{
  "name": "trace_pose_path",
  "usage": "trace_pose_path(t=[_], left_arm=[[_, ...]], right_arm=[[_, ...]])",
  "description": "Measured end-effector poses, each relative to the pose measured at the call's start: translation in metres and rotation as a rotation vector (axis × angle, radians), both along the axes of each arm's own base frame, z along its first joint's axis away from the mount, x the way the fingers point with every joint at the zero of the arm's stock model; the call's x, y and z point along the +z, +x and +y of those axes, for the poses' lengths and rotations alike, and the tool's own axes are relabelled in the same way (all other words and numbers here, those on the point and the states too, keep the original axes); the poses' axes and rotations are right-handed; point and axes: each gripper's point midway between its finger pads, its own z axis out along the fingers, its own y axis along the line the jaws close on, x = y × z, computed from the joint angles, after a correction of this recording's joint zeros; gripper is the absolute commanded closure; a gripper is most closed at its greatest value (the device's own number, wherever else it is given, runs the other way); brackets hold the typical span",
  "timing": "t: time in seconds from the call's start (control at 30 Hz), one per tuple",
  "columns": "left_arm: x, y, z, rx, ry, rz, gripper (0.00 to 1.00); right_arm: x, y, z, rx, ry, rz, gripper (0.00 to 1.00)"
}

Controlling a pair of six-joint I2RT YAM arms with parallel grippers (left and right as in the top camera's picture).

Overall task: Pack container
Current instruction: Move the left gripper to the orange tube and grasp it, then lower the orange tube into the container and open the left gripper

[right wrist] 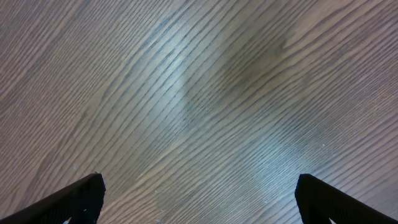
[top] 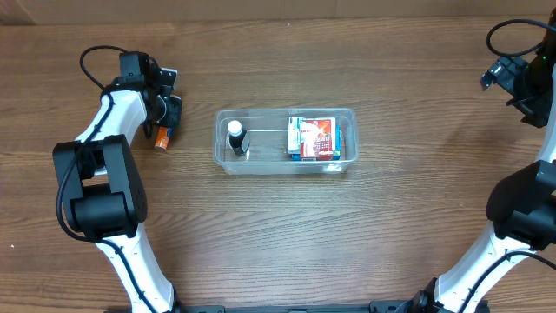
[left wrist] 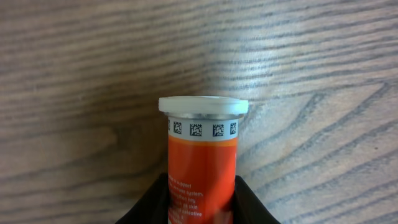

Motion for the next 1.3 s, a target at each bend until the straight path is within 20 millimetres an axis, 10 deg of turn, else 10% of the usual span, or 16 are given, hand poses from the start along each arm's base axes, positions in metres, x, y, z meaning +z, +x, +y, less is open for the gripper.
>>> trace_pose_path(t=[0.13,0.3,0.5,0.67,0.8,1.1,1.3], left_arm=[[0.007,-0.019,-0.004,0.052,-0.037,0.109,0.96],[0.064,-0.011,-0.028,0.042,-0.096,0.132,0.96],[0.14,-0.027,-0.112,-0.259,-0.068,0.143,0.96],[0.185,-0.083,-0.196,-0.744,0.016,0.134,0.96],[0.177,-0.114,-0.239,-1.06,0.055,0.146,0.96],[0.081,-0.139,-0.235,-1.321,0.07,0.242,0.96],[0.078,-0.126,-0.241,-1.343,0.09,0.172,0.45]], right_arm=[[0.0,0.0,0.0,0.0,0.0,0.001,0.0],[0.0,0.0,0.0,0.0,0.0,-0.001,0.0],[0.0,0.0,0.0,0.0,0.0,0.0,0.0],[0.0,0.0,0.0,0.0,0.0,0.0,0.0],[0.0,0.0,0.0,0.0,0.0,0.0,0.0],[0.0,0.0,0.0,0.0,0.0,0.0,0.0],[0.0,0.0,0.0,0.0,0.0,0.0,0.0]])
